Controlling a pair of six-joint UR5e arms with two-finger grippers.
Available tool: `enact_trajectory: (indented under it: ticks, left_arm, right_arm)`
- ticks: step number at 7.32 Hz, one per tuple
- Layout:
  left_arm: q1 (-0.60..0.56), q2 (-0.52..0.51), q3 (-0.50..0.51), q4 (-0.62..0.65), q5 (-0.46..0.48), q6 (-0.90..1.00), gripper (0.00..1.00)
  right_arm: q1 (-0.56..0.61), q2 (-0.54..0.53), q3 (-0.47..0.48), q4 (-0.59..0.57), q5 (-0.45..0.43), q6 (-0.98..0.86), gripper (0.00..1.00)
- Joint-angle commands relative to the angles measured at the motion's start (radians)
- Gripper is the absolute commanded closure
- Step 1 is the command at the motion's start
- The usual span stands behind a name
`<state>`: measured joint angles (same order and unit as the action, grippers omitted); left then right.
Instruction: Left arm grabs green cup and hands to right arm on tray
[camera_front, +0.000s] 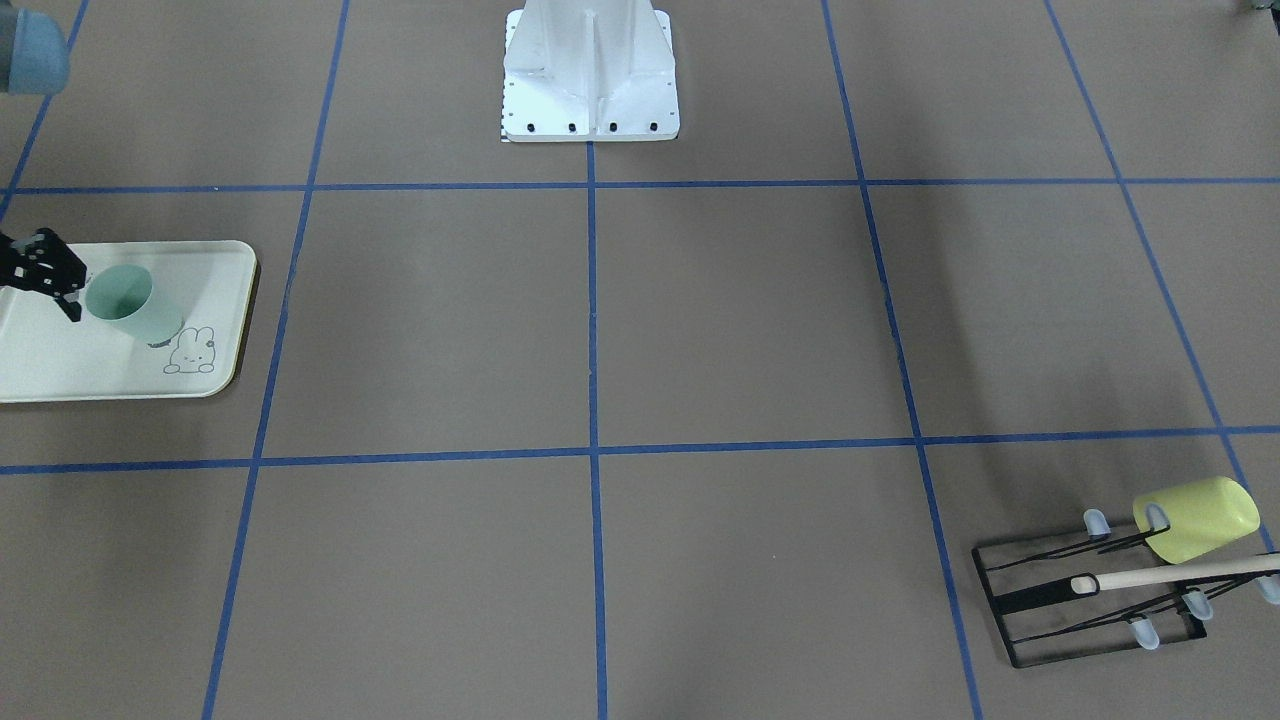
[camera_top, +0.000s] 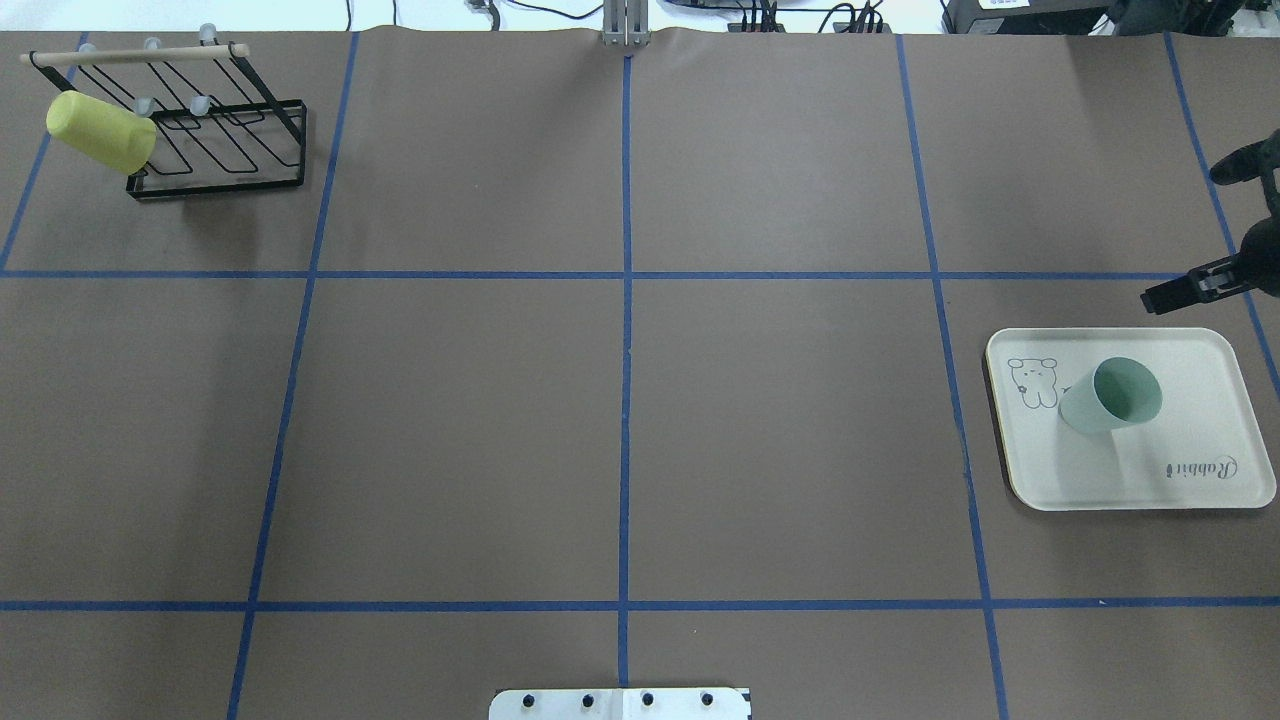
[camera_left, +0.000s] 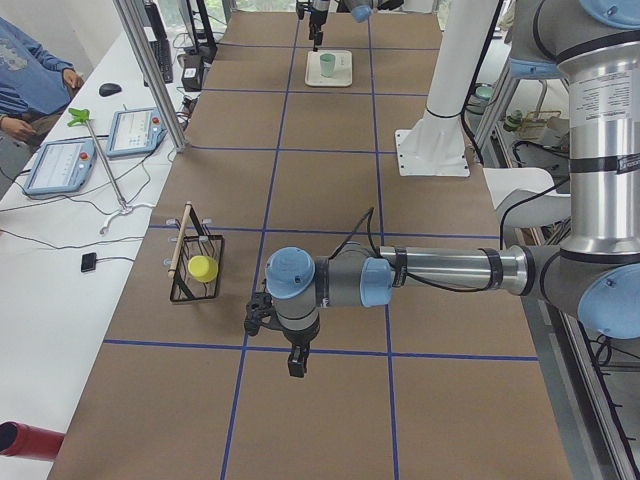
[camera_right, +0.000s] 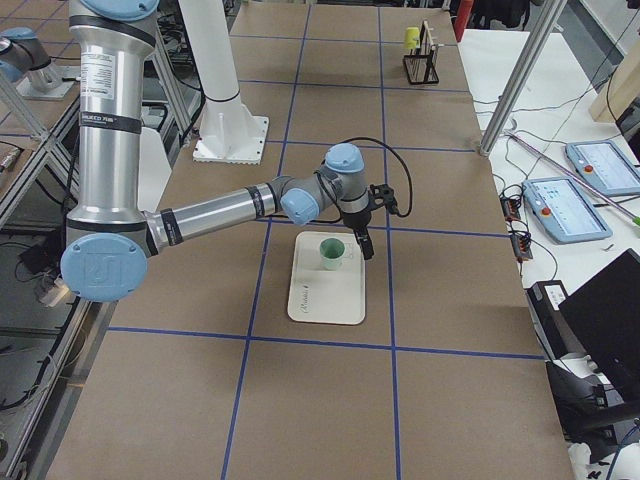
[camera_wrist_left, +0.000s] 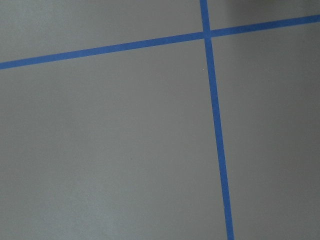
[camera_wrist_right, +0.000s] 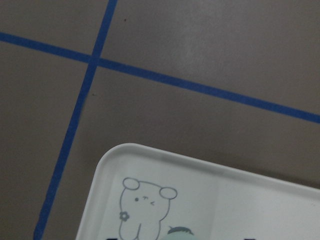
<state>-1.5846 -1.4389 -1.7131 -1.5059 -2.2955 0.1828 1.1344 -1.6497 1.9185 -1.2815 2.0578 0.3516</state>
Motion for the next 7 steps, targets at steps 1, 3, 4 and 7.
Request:
enact_trajectory:
  ticks: [1,3,4,7]
  left_arm:
    - [-0.002,0.0,-0.008,-0.005,-0.001,0.0,0.0]
    - [-0.002,0.002,-0.048,-0.005,-0.019,-0.006,0.0]
    - [-0.002,0.002,-0.055,-0.007,-0.085,-0.009,0.0]
    - [-0.002,0.002,-0.069,-0.005,-0.091,-0.006,0.0]
  right_arm:
    - [0.169,0.002,-0.022,-0.129,0.092,-0.277,0.0]
    - [0.284,-0.001,-0.125,-0.142,0.107,-0.461,0.0]
    - [0.321,-0.043,-0.186,-0.13,0.12,-0.511,0.0]
    - [0.425,-0.168,-0.197,-0.041,0.12,-0.519,0.0]
